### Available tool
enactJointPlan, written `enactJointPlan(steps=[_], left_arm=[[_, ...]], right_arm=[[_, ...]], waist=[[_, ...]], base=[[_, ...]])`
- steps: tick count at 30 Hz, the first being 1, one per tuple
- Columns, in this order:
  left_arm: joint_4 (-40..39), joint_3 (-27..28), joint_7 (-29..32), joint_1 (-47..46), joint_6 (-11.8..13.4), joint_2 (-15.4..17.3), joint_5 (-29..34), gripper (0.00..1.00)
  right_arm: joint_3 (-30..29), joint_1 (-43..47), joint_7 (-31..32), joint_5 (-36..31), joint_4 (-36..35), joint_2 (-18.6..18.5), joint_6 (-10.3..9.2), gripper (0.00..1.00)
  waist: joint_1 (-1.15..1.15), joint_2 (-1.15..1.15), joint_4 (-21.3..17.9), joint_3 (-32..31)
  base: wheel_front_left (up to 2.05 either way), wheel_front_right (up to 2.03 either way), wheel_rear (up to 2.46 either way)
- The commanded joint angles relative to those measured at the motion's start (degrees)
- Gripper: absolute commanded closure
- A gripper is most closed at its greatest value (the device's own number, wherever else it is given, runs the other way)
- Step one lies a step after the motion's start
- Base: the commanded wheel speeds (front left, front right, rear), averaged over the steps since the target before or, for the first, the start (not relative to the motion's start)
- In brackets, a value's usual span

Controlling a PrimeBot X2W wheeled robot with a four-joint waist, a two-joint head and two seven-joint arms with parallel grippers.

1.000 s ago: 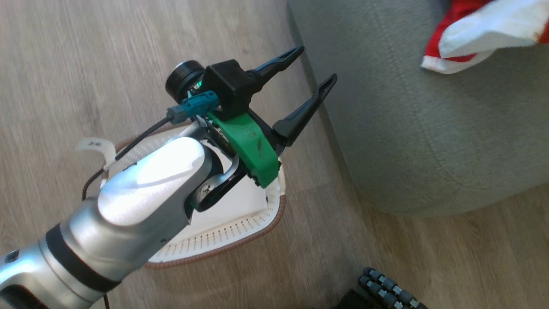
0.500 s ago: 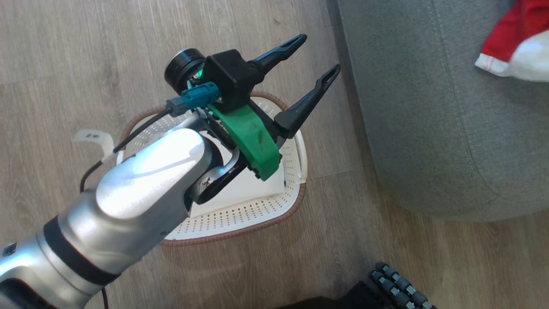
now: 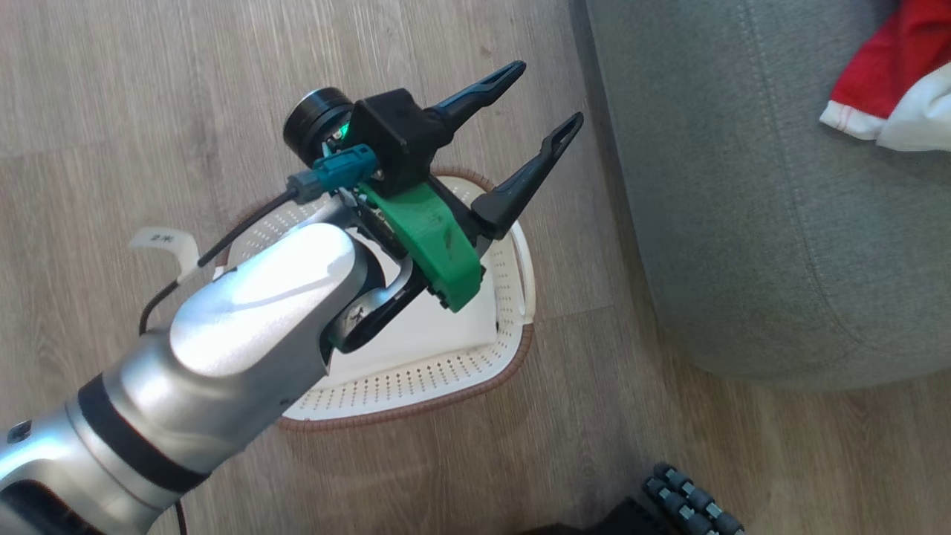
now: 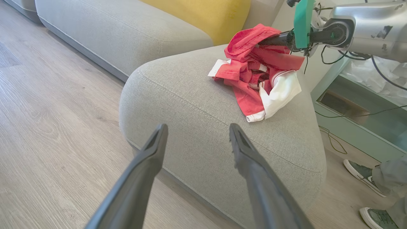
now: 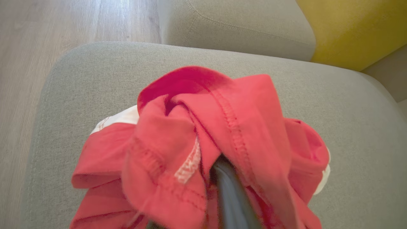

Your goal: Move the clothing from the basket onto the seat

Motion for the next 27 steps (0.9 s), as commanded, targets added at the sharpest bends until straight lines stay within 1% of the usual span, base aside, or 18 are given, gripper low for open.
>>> enactJointPlan(steps=[1, 8, 11, 13, 18, 21, 27], left_arm=[[-1.5, 2.0, -0.5, -0.9, -0.3, 0.4, -0.4, 0.00], [-0.4, 1.9, -1.5, 0.6, -0.4, 0.3, -1.4, 0.00], [-0.1, 2.1, -2.0, 1.3, -0.3, 0.4, -1.9, 0.00], [0.1, 2.2, -2.5, 1.9, -0.2, 0.4, -2.3, 0.00], [0.5, 2.7, -3.8, 3.3, 0.1, 0.5, -3.1, 0.00], [0.8, 3.1, -4.7, 4.6, 0.5, 0.6, -3.8, 0.00], [1.2, 4.2, -6.3, 7.3, 1.4, 1.1, -5.0, 0.00]], right_arm=[[0.4, 1.4, 0.5, 0.7, -1.4, -2.6, 0.40, 0.00], [3.6, 3.2, 6.8, 4.2, -2.7, -3.5, 0.40, 0.00], [5.0, 4.1, 8.7, 6.0, -4.4, -4.7, 0.40, 0.00], [5.8, 4.5, 8.9, 6.9, -6.0, -5.8, 0.40, 0.00], [7.0, 5.4, 7.4, 8.2, -9.6, -7.7, 0.40, 0.00], [7.4, 6.2, 4.9, 8.4, -12.2, -8.7, 0.40, 0.00], [7.0, 8.9, -0.9, 9.4, -17.4, -9.6, 0.40, 0.00]], waist=[[0.00, 0.00, -0.4, -0.9], [0.00, 0.00, -1.8, -5.1], [0.00, 0.00, -2.2, -7.1], [0.00, 0.00, -2.3, -8.4], [0.00, 0.00, -1.9, -11.3], [0.00, 0.00, -1.3, -13.7], [0.00, 0.00, 1.0, -18.3]], base=[[0.00, 0.00, 0.00], [0.00, 0.00, 0.00], [0.00, 0.00, 0.00], [0.00, 0.00, 0.00], [0.00, 0.00, 0.00], [0.00, 0.00, 0.00], [0.00, 0.00, 0.00]])
